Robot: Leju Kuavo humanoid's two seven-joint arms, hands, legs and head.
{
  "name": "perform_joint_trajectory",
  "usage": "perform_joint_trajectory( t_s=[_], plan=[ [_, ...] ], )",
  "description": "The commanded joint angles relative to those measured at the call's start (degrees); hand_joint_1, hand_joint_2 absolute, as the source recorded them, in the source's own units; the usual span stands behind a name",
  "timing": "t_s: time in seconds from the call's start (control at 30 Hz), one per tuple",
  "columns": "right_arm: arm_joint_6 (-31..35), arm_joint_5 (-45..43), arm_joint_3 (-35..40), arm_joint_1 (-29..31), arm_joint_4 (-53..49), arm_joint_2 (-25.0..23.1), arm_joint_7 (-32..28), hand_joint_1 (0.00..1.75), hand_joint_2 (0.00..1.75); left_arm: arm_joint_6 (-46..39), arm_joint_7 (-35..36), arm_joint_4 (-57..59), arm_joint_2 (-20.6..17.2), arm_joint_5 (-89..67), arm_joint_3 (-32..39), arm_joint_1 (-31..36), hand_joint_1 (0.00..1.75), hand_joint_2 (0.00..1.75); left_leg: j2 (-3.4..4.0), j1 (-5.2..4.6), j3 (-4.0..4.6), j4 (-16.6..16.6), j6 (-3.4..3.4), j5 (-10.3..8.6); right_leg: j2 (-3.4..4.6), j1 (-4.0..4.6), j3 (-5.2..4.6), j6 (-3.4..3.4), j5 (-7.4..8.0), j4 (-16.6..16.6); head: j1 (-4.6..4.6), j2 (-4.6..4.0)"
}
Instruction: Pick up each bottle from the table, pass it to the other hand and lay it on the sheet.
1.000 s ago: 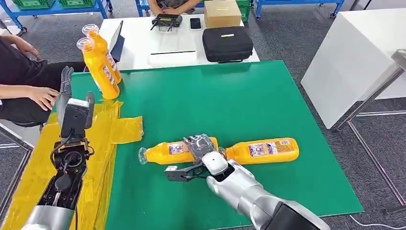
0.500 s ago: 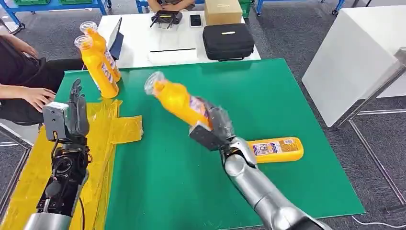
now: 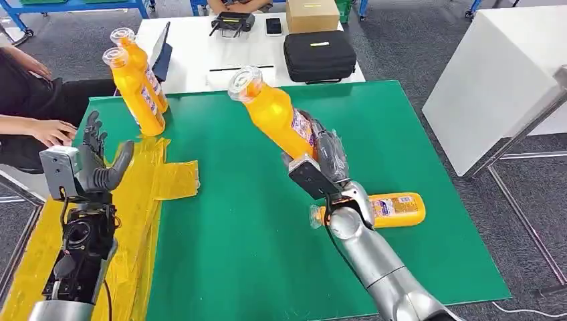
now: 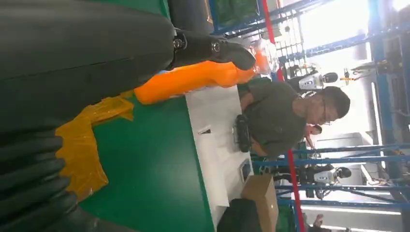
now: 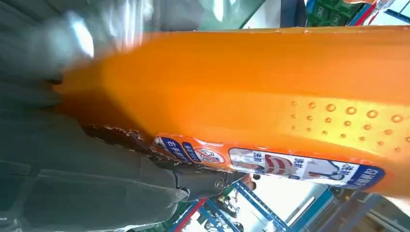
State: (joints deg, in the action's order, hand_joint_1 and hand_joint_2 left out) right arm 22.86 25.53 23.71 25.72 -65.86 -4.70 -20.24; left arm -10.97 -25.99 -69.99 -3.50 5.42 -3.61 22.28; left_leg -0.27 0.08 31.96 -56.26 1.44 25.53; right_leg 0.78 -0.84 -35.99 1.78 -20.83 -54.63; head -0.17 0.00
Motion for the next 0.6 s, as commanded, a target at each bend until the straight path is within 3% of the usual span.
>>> perform_joint_trajectory(
  t_s=[0.03, 0.3, 0.6],
  plan=[
    [-0.6, -0.4, 0.6, 4.2, 4.3, -0.3, 0.9, 1.75, 1.75, 1.6, 0.1, 1.2, 0.5, 1.4, 0.5, 1.4, 0.0, 1.75, 0.02, 0.01, -0.06, 0.0, -0.05, 0.06, -0.03, 0.02, 0.06, -0.05, -0.05, 0.0, 0.0, 0.0],
    [1.6, 3.2, 6.1, 20.0, 29.7, -11.9, 5.6, 1.75, 1.75, 5.4, 0.7, 3.7, 7.1, 8.7, -4.2, 6.5, 0.0, 1.75, 0.15, 0.06, -0.08, -0.3, -0.15, 0.19, 0.04, 0.07, 0.0, -0.15, -0.12, -0.2, -0.02, 0.0],
    [2.6, 4.7, 7.4, 22.1, 32.0, -13.6, 6.9, 1.75, 1.75, 7.2, 2.7, 0.3, 9.4, 13.4, -4.8, 5.5, 0.0, 1.75, -0.07, 0.05, -0.11, -0.1, 0.03, 0.07, -0.18, 0.07, 0.12, -0.07, -0.19, -0.1, 0.0, 0.0]
  ],
)
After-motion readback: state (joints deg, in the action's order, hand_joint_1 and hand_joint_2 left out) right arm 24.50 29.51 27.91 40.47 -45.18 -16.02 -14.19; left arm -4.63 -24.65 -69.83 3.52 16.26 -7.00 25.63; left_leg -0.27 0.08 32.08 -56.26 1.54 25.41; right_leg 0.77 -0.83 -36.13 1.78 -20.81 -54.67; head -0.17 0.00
